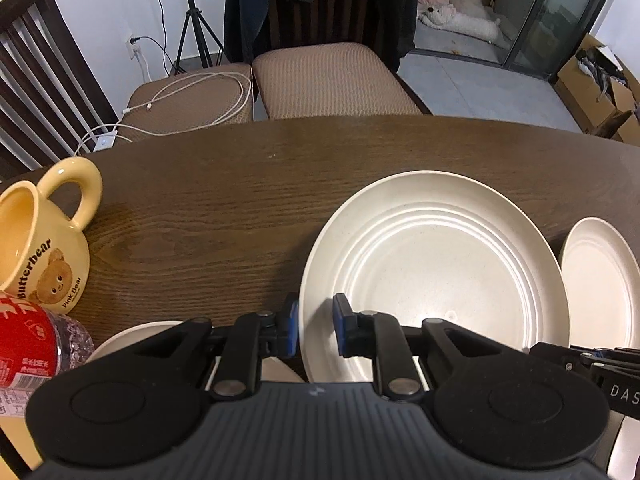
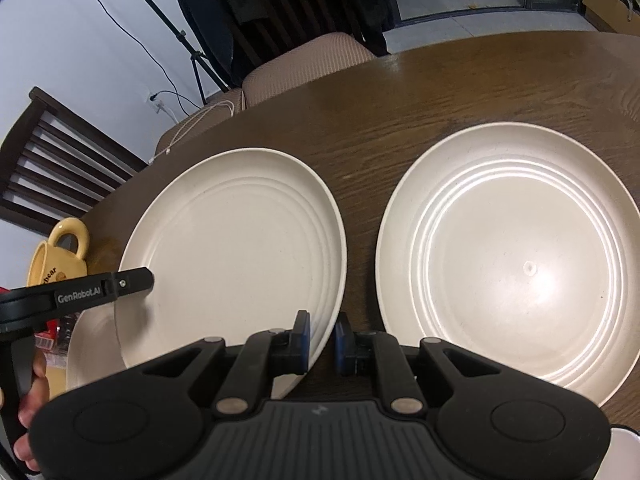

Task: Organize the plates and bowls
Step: 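Lift the cream plate with both grippers and tilt it upward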

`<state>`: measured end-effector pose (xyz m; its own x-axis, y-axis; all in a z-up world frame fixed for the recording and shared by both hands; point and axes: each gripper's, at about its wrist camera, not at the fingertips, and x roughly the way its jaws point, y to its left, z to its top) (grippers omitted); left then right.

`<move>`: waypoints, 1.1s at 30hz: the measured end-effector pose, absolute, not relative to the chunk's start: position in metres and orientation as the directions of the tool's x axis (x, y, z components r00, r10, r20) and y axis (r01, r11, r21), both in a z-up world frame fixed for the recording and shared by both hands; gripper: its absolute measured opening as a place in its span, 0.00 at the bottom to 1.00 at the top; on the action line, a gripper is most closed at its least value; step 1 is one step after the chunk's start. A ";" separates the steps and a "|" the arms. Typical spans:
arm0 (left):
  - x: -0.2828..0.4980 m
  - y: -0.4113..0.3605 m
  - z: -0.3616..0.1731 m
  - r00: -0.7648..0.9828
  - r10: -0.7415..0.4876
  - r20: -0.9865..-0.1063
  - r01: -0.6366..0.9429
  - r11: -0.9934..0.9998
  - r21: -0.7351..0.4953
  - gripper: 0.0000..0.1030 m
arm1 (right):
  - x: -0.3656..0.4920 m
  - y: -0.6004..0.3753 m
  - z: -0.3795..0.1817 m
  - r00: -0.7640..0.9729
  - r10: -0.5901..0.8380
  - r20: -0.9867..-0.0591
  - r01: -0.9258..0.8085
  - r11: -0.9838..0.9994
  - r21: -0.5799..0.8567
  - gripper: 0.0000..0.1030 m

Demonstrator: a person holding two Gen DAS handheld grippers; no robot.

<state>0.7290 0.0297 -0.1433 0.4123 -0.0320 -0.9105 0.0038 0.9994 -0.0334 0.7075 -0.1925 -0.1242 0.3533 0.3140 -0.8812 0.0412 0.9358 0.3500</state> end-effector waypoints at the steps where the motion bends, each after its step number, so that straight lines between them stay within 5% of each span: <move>1: 0.728 0.030 -0.141 0.416 -0.033 -0.909 0.004 0.999 -0.034 0.17 | 0.707 -0.193 -0.122 0.357 0.314 -0.880 0.040 0.936 0.351 0.12; 33: 0.671 0.041 -0.051 0.530 -0.010 -0.848 -0.043 0.998 -0.039 0.17 | 0.662 -0.200 -0.041 0.458 0.359 -0.813 -0.074 0.927 0.368 0.12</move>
<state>0.6710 0.0406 -0.0512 0.5297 -0.0102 -0.8481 -0.0431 0.9983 -0.0390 0.6619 -0.2002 -0.0408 0.4584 0.3594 -0.8129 -0.0735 0.9268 0.3683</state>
